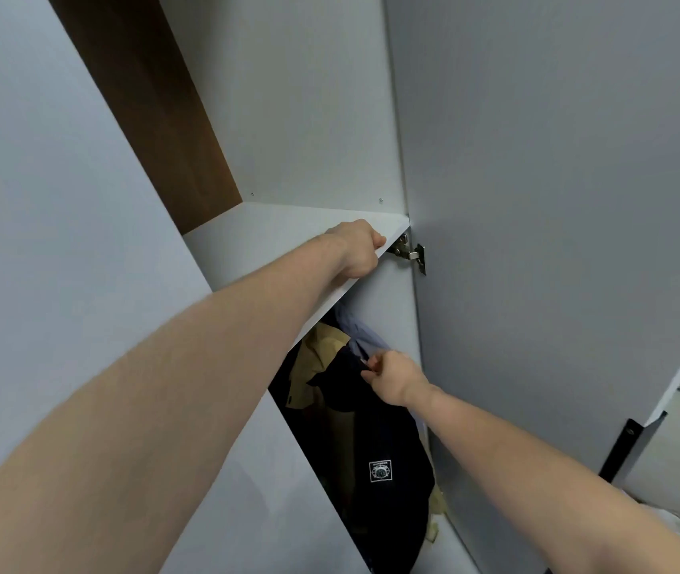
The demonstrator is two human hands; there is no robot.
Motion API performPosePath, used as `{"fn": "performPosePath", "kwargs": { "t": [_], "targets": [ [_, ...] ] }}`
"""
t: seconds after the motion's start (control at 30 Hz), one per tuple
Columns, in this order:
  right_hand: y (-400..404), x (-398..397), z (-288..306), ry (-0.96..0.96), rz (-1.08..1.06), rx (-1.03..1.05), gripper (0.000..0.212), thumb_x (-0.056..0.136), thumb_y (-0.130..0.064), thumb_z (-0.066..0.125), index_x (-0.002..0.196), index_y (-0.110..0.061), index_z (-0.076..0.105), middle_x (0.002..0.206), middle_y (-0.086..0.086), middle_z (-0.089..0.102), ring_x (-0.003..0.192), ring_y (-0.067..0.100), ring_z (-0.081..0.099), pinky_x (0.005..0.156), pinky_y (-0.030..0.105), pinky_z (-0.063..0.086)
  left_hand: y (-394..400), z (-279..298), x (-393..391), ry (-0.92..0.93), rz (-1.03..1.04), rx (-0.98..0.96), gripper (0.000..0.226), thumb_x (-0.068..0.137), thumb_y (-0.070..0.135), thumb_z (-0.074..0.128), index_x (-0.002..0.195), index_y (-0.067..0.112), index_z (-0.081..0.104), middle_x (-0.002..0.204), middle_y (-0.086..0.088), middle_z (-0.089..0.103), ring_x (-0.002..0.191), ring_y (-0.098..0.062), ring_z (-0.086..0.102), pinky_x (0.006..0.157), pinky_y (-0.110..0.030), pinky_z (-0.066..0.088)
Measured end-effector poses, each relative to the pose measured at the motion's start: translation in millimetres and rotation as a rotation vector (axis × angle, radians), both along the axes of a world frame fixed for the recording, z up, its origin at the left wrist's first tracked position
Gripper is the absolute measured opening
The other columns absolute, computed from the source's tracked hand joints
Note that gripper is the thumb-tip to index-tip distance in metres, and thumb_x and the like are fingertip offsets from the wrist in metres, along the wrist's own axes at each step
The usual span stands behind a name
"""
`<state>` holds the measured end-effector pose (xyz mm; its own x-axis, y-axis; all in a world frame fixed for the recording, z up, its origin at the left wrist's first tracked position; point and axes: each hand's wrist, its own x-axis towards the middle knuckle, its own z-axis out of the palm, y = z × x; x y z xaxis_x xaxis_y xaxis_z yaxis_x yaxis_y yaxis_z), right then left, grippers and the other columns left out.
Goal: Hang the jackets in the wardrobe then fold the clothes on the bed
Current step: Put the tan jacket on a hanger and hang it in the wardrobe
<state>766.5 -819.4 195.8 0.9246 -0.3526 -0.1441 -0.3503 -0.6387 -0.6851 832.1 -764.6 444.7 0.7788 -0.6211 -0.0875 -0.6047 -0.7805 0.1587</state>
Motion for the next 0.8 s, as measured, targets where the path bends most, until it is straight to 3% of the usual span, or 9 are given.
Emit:
{"fn": "performPosePath", "kwargs": {
  "t": [0.1, 0.17, 0.27, 0.37, 0.47, 0.6, 0.8],
  "targets": [
    [-6, -20, 5, -0.045, -0.04, 0.035, 0.014, 0.091, -0.035, 0.068, 0.095, -0.022, 0.066, 0.1, 0.001, 0.072, 0.098, 0.023, 0.067, 0.089, 0.03, 0.052, -1, -7, -17, -0.118, 0.011, 0.015, 0.054, 0.091, 0.005, 0.051, 0.14, 0.025, 0.059, 0.14, -0.006, 0.059, 0.128, -0.03, 0.056, 0.095, -0.03, 0.047],
    [-9, -37, 11, -0.077, -0.06, 0.051, 0.014, 0.091, -0.03, 0.07, 0.103, -0.023, 0.069, 0.1, -0.002, 0.072, 0.096, 0.019, 0.066, 0.088, 0.025, 0.049, 0, -18, -32, -0.252, 0.005, 0.033, 0.046, 0.09, 0.005, 0.054, 0.134, 0.018, 0.058, 0.132, -0.009, 0.06, 0.121, -0.032, 0.058, 0.084, -0.033, 0.044],
    [-14, -68, 22, -0.124, -0.123, 0.076, 0.018, 0.087, -0.03, 0.073, 0.104, -0.024, 0.071, 0.099, -0.004, 0.074, 0.095, 0.019, 0.069, 0.087, 0.025, 0.051, 5, -40, -48, -0.337, -0.023, 0.012, 0.054, 0.087, 0.008, 0.057, 0.14, 0.011, 0.045, 0.14, -0.007, 0.05, 0.13, -0.031, 0.049, 0.099, -0.041, 0.043],
    [-18, -107, 31, -0.144, -0.174, 0.107, 0.02, 0.088, -0.027, 0.073, 0.108, -0.026, 0.07, 0.103, -0.007, 0.072, 0.095, 0.014, 0.067, 0.085, 0.024, 0.05, 13, -58, -69, -0.295, -0.047, -0.079, 0.076, 0.086, 0.015, 0.056, 0.155, 0.01, 0.024, 0.158, -0.006, 0.034, 0.147, -0.034, 0.027, 0.121, -0.05, 0.02],
    [-18, -148, 35, -0.154, -0.264, 0.165, 0.023, 0.091, -0.027, 0.073, 0.114, -0.028, 0.067, 0.11, -0.011, 0.067, 0.096, 0.007, 0.063, 0.084, 0.021, 0.045, 25, -76, -96, -0.263, -0.142, -0.287, 0.074, 0.089, 0.014, 0.055, 0.157, 0.014, 0.026, 0.161, -0.002, 0.031, 0.153, -0.028, 0.018, 0.126, -0.05, 0.006],
    [-10, -202, 33, -0.165, -0.41, 0.217, 0.023, 0.093, -0.03, 0.072, 0.115, -0.029, 0.067, 0.118, -0.014, 0.065, 0.106, 0.008, 0.062, 0.088, 0.025, 0.05, 43, -113, -122, -0.126, -0.282, -0.512, 0.056, 0.091, 0.006, 0.054, 0.146, 0.018, 0.046, 0.155, 0.001, 0.04, 0.148, -0.023, 0.03, 0.125, -0.047, 0.015],
    [24, -275, 30, -0.198, -0.643, 0.241, 0.025, 0.091, -0.031, 0.073, 0.115, -0.031, 0.068, 0.121, -0.016, 0.065, 0.109, 0.006, 0.062, 0.09, 0.028, 0.051, 52, -157, -143, 0.06, -0.3, -0.58, 0.042, 0.091, 0.007, 0.058, 0.129, 0.024, 0.06, 0.147, 0.003, 0.05, 0.135, -0.026, 0.045, 0.114, -0.04, 0.033]
  ]
}}
